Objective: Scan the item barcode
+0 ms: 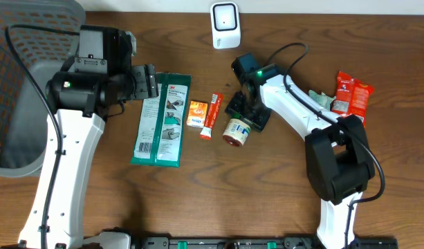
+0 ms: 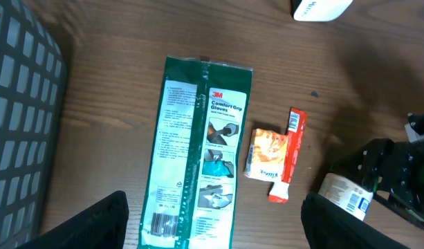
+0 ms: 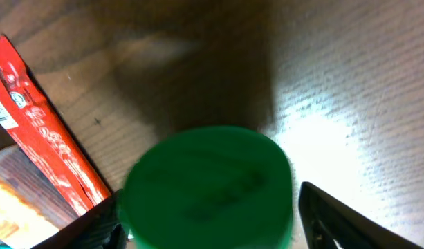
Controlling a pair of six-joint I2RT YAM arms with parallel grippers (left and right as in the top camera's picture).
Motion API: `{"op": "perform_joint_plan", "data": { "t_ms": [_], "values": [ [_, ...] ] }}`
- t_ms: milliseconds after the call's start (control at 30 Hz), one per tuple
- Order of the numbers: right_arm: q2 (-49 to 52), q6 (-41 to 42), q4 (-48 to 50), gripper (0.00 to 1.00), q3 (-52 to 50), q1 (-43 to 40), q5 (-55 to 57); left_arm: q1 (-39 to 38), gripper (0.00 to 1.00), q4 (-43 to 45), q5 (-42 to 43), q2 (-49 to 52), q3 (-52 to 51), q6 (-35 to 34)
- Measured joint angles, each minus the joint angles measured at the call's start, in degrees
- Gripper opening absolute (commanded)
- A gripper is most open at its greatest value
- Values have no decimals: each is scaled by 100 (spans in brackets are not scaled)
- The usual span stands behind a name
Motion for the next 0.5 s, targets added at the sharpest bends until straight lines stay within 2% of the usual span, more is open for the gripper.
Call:
{"op": "perform_joint_plan", "data": {
  "t_ms": [167,300,500],
  "values": [
    [0,-697,225,68,0,0,81,0,80,0,0,0,0,0],
    [0,-1202,284,64,0,2,81,0,80,0,0,0,0,0],
    [0,-1904,304,89,0,155,96,0,80,0,0,0,0,0]
  ]
}}
